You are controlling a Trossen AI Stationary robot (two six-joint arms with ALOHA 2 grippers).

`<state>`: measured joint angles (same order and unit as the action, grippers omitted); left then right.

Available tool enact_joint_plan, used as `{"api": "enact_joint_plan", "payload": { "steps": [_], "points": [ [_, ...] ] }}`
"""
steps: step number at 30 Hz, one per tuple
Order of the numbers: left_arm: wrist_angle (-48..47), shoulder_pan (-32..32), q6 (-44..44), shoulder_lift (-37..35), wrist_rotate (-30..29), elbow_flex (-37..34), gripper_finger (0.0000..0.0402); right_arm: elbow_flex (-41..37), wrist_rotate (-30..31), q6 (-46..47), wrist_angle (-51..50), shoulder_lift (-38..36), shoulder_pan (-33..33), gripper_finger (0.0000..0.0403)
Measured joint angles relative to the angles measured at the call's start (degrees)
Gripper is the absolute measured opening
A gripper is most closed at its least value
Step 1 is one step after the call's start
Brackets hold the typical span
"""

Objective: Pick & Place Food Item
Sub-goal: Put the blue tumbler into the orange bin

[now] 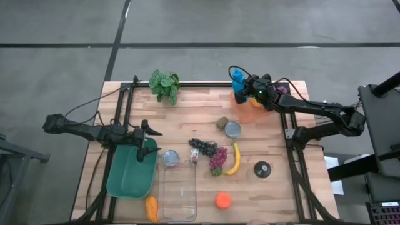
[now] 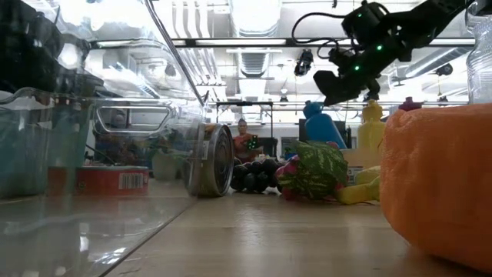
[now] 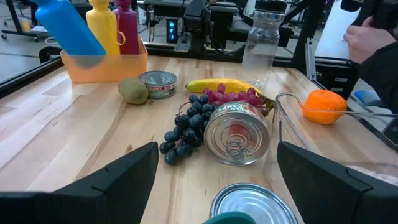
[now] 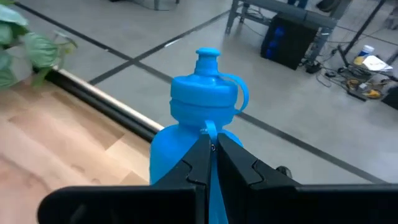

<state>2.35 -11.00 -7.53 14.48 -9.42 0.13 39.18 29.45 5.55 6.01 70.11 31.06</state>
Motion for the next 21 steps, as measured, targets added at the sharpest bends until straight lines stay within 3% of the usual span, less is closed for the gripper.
{"api": "enact_joint_plan", "payload": {
  "steps": [21],
  "points": [
    [0.0,0.0,0.0,0.0,0.0,0.0,0.0336,0.5,2.1,-0.3,7.0,5.6,1.7,0.0015]
  ]
}}
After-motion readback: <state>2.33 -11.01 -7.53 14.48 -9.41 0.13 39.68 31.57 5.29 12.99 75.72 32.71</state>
